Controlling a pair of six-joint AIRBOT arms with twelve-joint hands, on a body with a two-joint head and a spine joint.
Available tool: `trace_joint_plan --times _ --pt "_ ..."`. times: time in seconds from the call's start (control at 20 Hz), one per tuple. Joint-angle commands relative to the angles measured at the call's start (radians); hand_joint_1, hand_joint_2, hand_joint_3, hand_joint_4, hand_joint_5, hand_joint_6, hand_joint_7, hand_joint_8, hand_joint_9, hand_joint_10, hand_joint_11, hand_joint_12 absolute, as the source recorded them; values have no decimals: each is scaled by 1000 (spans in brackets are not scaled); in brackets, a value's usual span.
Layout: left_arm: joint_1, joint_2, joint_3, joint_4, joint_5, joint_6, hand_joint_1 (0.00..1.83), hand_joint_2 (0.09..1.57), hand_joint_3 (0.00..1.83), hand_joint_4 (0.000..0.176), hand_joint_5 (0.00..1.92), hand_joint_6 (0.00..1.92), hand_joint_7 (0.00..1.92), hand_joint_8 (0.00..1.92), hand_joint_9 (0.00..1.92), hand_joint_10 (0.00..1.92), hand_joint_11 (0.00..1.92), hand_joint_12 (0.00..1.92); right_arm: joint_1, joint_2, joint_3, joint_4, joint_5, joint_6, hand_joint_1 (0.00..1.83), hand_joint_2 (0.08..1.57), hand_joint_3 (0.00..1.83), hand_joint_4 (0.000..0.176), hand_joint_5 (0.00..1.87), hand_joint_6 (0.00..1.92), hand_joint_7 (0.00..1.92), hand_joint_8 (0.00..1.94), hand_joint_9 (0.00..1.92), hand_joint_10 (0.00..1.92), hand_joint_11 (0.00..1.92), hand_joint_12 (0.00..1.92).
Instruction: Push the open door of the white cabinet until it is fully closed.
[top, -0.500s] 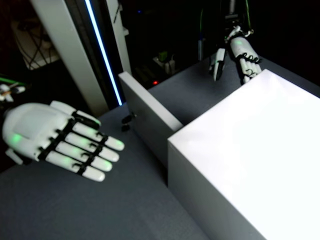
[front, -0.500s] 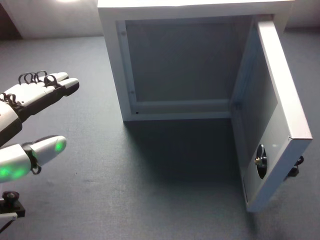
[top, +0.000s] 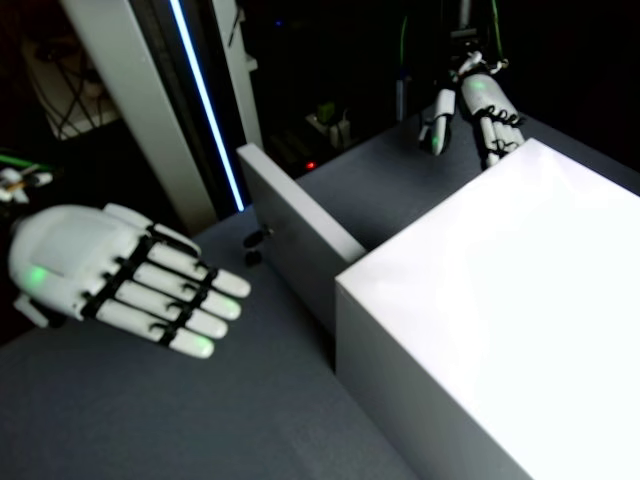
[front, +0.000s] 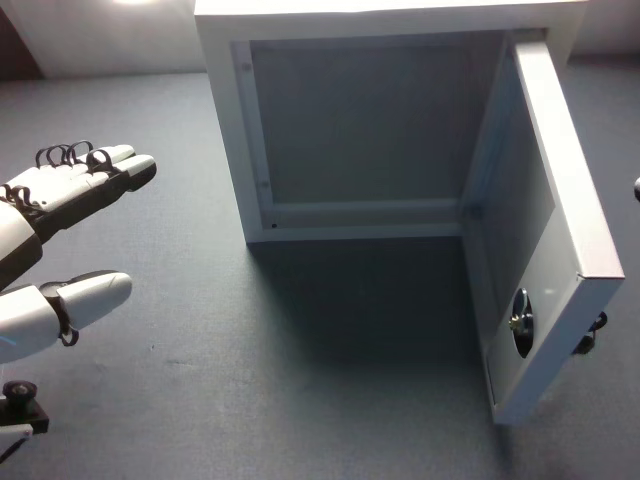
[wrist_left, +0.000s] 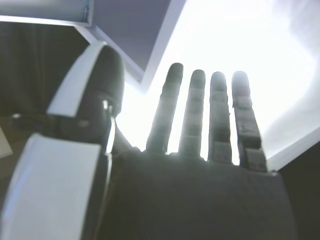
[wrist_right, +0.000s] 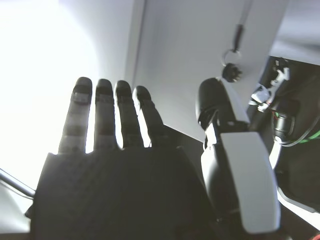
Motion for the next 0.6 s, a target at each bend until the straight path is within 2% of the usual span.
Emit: trace_joint_plan --times 0.0,0.05,0.1,0.15,0.2,0.25,0.4,0.45,0.55 --pt "-5 -4 3 -17 -120 -7 333 1436 2 0 92 4 0 0 0 0 0 264 11 9 -4 1 117 9 363 1375 0 0 134 60 89 14 50 45 0 339" --pt "-5 -3 4 -19 -121 -7 347 1431 0 0 106 5 0 0 0 0 0 284 15 16 -9 -20 117 11 355 1373 0 0 168 140 162 10 50 261 0 872" --pt "-4 -3 4 -21 -121 -7 351 1428 0 0 110 3 0 0 0 0 0 319 20 22 -13 -36 117 13 355 1364 0 0 181 199 202 14 9 481 0 1179" --pt "-3 -3 4 -23 -123 -7 380 1424 0 0 123 3 0 0 1 0 0 403 25 25 -16 -53 117 14 304 1361 0 0 173 314 246 23 1 631 0 1315" --pt "-2 -4 4 -28 -124 -7 374 1425 0 0 122 1 0 0 0 0 0 422 31 25 -17 -71 120 23 248 1368 0 0 132 440 259 23 0 682 0 1310" --pt "-1 -5 4 -31 -125 -7 391 1421 0 0 124 0 0 0 0 0 0 354 35 25 -18 -82 122 26 227 1373 0 0 98 528 269 21 0 708 0 1299" --pt "2 -6 4 -36 -130 -7 375 1426 1 0 113 2 0 0 0 0 0 287 64 23 -20 -134 123 41 207 1372 0 0 63 667 282 15 0 683 0 1230" --pt "4 -6 4 -39 -130 -7 349 1433 3 0 113 2 0 0 0 0 0 272 76 23 -20 -154 123 47 251 1365 0 0 100 689 324 29 29 722 0 1354" --pt "5 -6 4 -40 -131 -7 333 1446 4 0 119 2 0 0 0 0 0 227 89 22 -20 -176 122 54 276 1355 0 0 125 663 349 31 44 764 0 1442"
